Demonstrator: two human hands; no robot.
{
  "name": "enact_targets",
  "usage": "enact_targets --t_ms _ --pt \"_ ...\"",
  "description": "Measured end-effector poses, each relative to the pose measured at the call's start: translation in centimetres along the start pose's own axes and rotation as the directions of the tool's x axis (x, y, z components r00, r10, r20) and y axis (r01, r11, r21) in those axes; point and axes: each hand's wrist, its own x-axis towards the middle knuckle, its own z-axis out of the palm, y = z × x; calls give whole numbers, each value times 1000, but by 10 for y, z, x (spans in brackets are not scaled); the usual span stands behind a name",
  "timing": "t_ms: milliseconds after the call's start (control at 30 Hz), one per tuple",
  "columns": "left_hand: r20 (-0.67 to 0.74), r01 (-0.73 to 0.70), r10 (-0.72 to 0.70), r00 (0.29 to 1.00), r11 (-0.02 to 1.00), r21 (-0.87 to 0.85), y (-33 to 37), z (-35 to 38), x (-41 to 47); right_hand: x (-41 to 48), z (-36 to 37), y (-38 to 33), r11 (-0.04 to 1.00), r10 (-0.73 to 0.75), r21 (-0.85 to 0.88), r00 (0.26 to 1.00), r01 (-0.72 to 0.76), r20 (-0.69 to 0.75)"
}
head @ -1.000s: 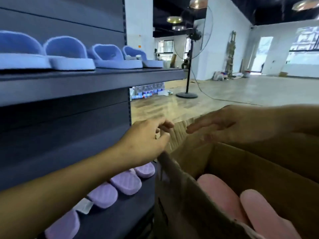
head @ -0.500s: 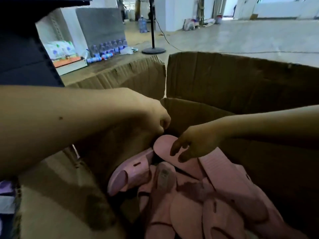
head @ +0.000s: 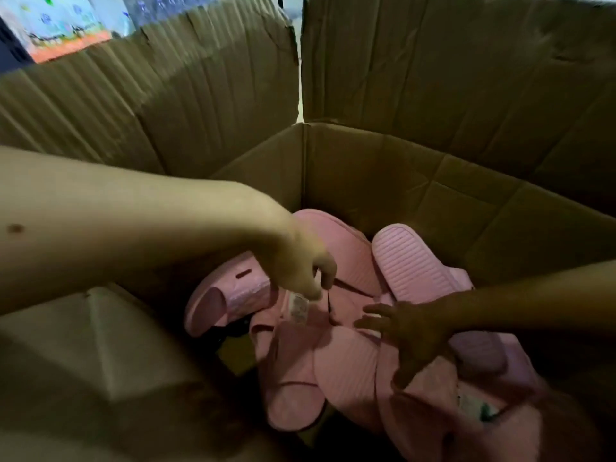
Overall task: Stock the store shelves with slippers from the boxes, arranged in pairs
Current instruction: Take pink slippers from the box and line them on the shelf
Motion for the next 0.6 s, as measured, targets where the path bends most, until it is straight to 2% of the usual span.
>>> enact_targets --t_ms 67,133,267,333,400,433,500,533,600 --pt "-66 -4 3 998 1000 -3 -3 -10 2 -13 5 -1 992 76 -112 988 -61 131" --pt "-98 12 -9 995 1000 26 -9 -17 3 -22 1 -4 995 41 -93 990 -29 135" --pt "-36 41 -40 999 998 48 -12 -14 4 -27 -11 -17 998 -64 24 995 66 -75" --pt "-18 41 -40 999 998 46 -10 -13 5 -29 -22 -28 987 -40 146 974 74 -224" --pt "-36 43 -41 998 999 30 -10 -15 7 -31 -38 -39 934 26 340 923 114 -383" --pt "-54 50 -49 997 999 16 -11 -17 7 -29 -48 -44 871 68 464 895 163 -442" --pt "-84 83 -85 993 996 -29 -15 -22 8 -25 -66 -55 671 165 694 859 262 -484" --pt "-100 103 -109 989 993 -63 -19 -24 9 -23 -74 -60 544 214 781 850 306 -482" --pt "-134 150 -167 977 981 -124 -28 -25 9 -19 -85 -66 215 326 898 838 384 -437"
